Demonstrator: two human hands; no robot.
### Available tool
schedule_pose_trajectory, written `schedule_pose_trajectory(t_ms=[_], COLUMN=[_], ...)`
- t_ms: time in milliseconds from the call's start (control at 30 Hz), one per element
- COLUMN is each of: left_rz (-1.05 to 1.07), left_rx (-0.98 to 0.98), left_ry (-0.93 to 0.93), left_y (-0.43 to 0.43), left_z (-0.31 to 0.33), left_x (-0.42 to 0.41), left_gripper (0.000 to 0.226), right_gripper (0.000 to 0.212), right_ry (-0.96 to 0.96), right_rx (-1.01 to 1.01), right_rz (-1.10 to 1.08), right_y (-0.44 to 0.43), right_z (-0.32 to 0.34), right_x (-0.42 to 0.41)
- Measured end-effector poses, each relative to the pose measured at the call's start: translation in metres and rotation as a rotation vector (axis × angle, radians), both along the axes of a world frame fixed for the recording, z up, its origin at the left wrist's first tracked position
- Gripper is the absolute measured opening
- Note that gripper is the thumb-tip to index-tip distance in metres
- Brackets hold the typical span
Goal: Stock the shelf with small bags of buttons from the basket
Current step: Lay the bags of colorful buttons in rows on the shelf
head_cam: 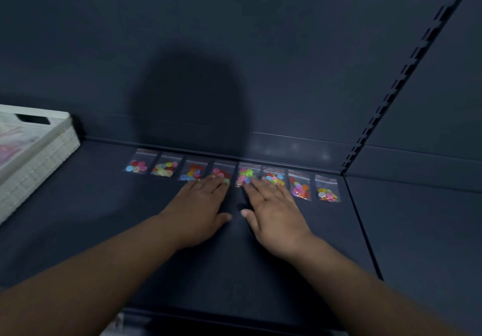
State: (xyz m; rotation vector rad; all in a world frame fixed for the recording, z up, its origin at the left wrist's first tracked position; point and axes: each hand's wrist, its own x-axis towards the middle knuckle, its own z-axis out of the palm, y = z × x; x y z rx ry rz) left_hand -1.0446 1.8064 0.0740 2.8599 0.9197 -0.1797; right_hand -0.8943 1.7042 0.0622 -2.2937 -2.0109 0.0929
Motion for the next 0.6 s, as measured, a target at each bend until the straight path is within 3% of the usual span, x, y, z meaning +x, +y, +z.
schedule_pose_trajectory(t_ms=[367, 600], left_rz=[0.077, -0.051], left_rx=[0.031, -0.003], left_ry=[-0.014, 0.033], left_y=[0.041, 0.054], left_z=[0.009, 0.006], left_x=[-0.076, -0.085], left_gripper=[0.073, 0.075], right_gripper=[0.065, 0.065], right_ry=[0.047, 0.068], right_rx=[-0.139, -0.135], right_rz=[-0.031, -0.101], right_y=[0.067, 0.067], right_z=[0.0, -0.004], right_x=[-0.062, -0.075])
